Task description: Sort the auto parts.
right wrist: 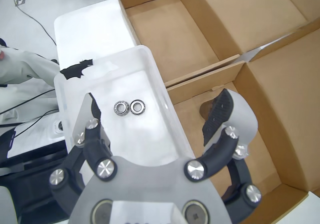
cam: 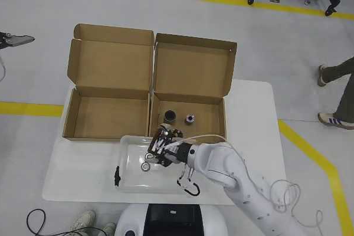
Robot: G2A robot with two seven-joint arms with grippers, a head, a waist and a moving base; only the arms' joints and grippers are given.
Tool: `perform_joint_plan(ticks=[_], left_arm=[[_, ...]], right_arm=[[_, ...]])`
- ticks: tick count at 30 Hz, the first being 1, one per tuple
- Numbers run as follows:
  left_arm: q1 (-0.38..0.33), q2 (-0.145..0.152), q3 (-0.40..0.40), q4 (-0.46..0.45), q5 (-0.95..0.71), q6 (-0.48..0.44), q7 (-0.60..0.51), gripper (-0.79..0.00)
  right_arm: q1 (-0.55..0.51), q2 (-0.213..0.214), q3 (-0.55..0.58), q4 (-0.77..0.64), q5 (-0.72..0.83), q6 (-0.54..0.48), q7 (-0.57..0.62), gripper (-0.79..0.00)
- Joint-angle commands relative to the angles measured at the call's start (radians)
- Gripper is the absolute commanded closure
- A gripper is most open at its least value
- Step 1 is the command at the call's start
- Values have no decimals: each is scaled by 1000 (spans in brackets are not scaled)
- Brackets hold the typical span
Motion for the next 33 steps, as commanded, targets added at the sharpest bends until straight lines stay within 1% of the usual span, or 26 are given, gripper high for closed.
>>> perform_joint_plan(ticks=[1,10,17,20,26,33], left_arm=[[0,0,0,0,0,0,0,-785],[0,0,0,0,0,0,0,-785],[0,0,0,0,0,0,0,-785],[0,0,0,0,0,0,0,-785],[0,0,0,0,0,0,0,-785],[0,0,0,0,0,0,0,-785]], right_arm=[[2,-4,-32,-1,-14,-1,7,-785],[31,-30,-146,39,-59,39,10,-785],[35,-46,-197,90,-74,75,24,-785],[33,-50,-206,119,-85,98,38,-757],[31,-57,-201,191,-83,133,25,-662],[56,-76,-226,256,-92,168,40,-622]])
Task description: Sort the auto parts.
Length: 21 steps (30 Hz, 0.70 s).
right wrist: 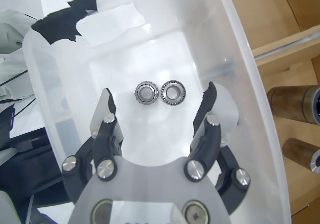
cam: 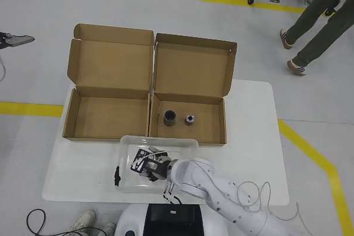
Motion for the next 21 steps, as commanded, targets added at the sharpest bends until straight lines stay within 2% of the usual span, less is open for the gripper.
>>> perform_joint_plan(ticks=[1,4,6,7,8,9,21], left_arm=[[0,0,0,0,0,0,0,-785],[0,0,0,0,0,0,0,-785],[0,0,0,0,0,0,0,-785],[0,0,0,0,0,0,0,-785],[0,0,0,0,0,0,0,-785],[0,0,0,0,0,0,0,-785],[0,0,0,0,0,0,0,-785]], right_arm=[[6,-4,-3,16,-4,9,3,-613],[10,-9,-1,37,-12,29,6,-563],[10,-10,1,43,-22,39,12,-502],[11,-10,0,45,-31,42,19,-453],[12,-11,-1,46,-41,41,22,-357],[12,-11,-2,47,-49,39,23,-332],[9,-17,-1,66,-96,28,52,-363]])
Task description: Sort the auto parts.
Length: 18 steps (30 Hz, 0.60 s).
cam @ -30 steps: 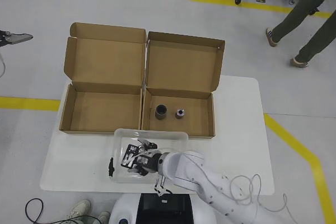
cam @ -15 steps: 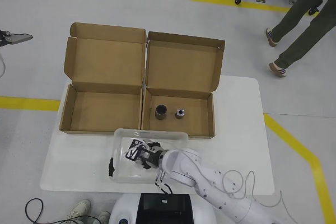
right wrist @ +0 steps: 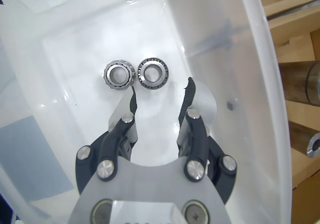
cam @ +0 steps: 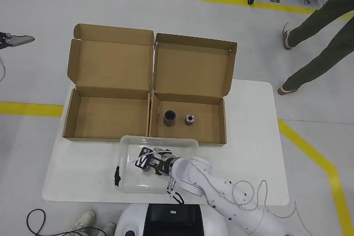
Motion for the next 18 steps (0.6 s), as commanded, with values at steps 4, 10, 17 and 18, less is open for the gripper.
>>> perform_joint_plan(ticks=[4,10,17,18], left_arm=[[0,0,0,0,0,0,0,-785],[0,0,0,0,0,0,0,-785],[0,0,0,0,0,0,0,-785],[0,0,0,0,0,0,0,-785]], right_arm=[[0,-5,1,19,-7,4,-4,-363],[8,-15,-6,38,-11,5,-11,-366],[31,-33,-21,74,-10,5,-16,-379],[34,-36,-23,78,-10,6,-19,-379]])
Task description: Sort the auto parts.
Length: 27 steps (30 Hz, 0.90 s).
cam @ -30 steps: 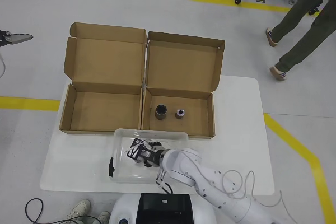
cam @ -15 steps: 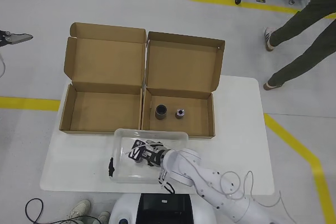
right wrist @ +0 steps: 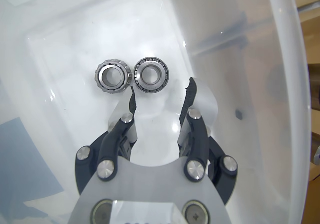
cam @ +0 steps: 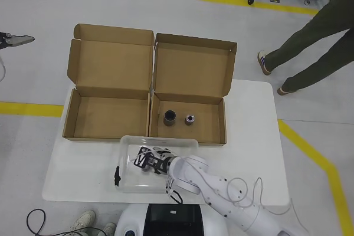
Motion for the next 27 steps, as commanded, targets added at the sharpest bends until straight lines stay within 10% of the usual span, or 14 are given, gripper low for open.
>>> perform_joint_plan(ticks=[1,27], left_arm=[[0,0,0,0,0,0,0,-785],[0,0,0,0,0,0,0,-785]], right_arm=[[6,-6,-5,10,0,0,-3,-379],[51,-62,-36,94,18,-34,-36,-283]])
